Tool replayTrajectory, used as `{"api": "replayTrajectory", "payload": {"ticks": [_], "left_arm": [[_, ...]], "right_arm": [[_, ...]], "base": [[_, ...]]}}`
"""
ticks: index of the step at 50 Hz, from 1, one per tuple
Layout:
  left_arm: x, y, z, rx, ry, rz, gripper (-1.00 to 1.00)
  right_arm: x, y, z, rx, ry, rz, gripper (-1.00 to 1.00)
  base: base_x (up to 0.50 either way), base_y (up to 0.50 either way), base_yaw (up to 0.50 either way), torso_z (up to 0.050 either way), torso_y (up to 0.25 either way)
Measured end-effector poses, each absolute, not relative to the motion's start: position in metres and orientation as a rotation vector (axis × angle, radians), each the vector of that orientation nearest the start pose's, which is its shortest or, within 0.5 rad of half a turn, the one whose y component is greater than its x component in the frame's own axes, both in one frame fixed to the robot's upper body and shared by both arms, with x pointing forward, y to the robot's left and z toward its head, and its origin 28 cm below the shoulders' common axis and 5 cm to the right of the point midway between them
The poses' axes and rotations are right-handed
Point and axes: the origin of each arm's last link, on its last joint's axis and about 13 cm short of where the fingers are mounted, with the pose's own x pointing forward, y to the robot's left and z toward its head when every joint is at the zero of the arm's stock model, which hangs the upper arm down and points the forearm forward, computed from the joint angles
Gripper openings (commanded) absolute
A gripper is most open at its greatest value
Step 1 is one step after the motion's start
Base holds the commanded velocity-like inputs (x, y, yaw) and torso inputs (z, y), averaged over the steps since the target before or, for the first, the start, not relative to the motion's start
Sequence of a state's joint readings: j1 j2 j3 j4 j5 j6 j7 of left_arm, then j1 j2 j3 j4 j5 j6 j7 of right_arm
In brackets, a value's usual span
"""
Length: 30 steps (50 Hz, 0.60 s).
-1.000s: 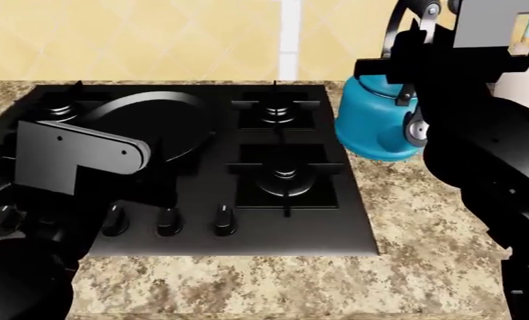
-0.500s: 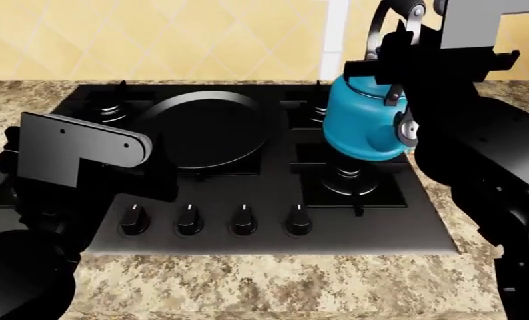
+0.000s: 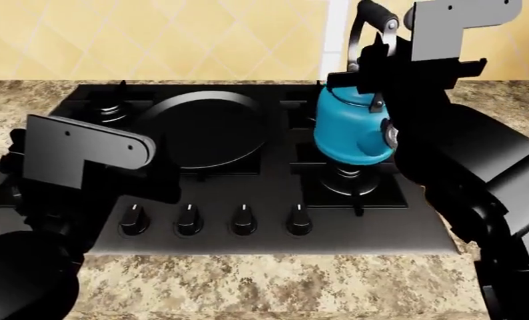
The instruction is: Pick the kettle from the counter and place it on a stove burner. Then turn the burner on.
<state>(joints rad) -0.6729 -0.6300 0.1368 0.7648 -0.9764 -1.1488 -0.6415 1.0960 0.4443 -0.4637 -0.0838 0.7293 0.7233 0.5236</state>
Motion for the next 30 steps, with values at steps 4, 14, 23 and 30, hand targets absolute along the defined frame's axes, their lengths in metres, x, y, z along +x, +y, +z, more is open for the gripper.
{"api": "replayTrajectory", "payload": {"ticks": [4,14,23,30], "left_arm": [[0.218,0.239,0.225,0.257,-0.069,-0.055,1.00],[0.218,0.240,0.223,0.256,-0.063,-0.055,1.00],[0.220,0.240,0.220,0.256,-0.055,-0.056,1.00],[0.222,0.241,0.217,0.253,-0.047,-0.052,1.00]], "right_arm": [[0.335,-0.109,0.268,-0.101,-0.190,-0.028,-1.00],[0.340,-0.108,0.255,-0.094,-0.154,-0.037,-1.00],[0.345,-0.110,0.246,-0.110,-0.153,-0.061,-1.00],[0.350,-0.110,0.242,-0.124,-0.168,-0.073,-1.00]], "base": [[0.00,0.00,0.00,0.000,0.003],[0.00,0.00,0.00,0.000,0.002],[0.00,0.00,0.00,0.000,0.000],[0.00,0.00,0.00,0.000,0.000]]}}
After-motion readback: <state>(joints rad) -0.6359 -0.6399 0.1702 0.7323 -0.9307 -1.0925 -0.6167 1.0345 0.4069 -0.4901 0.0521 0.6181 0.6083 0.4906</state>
